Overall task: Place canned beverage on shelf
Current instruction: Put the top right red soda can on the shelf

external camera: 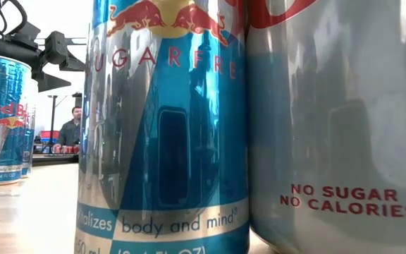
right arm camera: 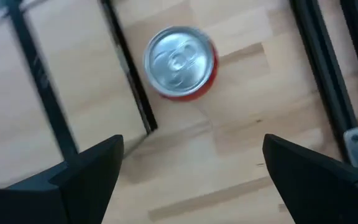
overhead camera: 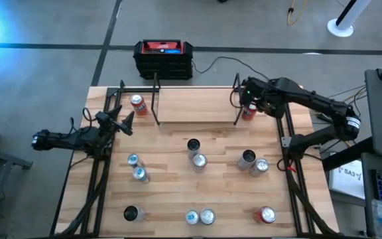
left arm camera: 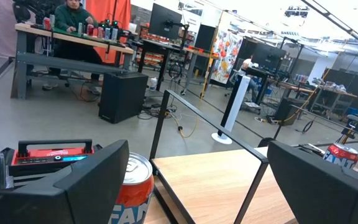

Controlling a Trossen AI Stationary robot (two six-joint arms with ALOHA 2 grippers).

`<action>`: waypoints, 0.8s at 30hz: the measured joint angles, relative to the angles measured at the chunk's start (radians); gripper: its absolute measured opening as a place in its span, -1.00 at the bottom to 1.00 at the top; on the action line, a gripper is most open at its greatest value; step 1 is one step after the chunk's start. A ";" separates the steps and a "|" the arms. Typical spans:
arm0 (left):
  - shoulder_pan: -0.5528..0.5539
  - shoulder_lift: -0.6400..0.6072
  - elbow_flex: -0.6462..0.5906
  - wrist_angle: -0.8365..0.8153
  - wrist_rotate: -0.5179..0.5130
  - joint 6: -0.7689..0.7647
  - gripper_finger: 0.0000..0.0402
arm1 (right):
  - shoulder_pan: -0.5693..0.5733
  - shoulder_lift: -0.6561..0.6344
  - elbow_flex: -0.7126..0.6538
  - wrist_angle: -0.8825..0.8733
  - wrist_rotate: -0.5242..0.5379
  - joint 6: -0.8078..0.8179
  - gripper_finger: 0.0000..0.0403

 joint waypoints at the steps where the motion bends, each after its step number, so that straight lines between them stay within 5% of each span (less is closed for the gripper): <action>1: 0.000 0.000 0.000 0.000 0.000 0.000 0.84 | -0.011 0.001 0.000 0.001 0.000 0.040 0.84; 14: 0.000 0.000 0.000 0.000 0.000 0.000 0.84 | -0.036 0.167 0.031 0.025 -0.053 0.668 0.84; 24: 0.000 0.000 0.000 0.000 0.000 0.000 0.84 | -0.036 0.258 0.161 -0.057 -0.020 0.728 0.84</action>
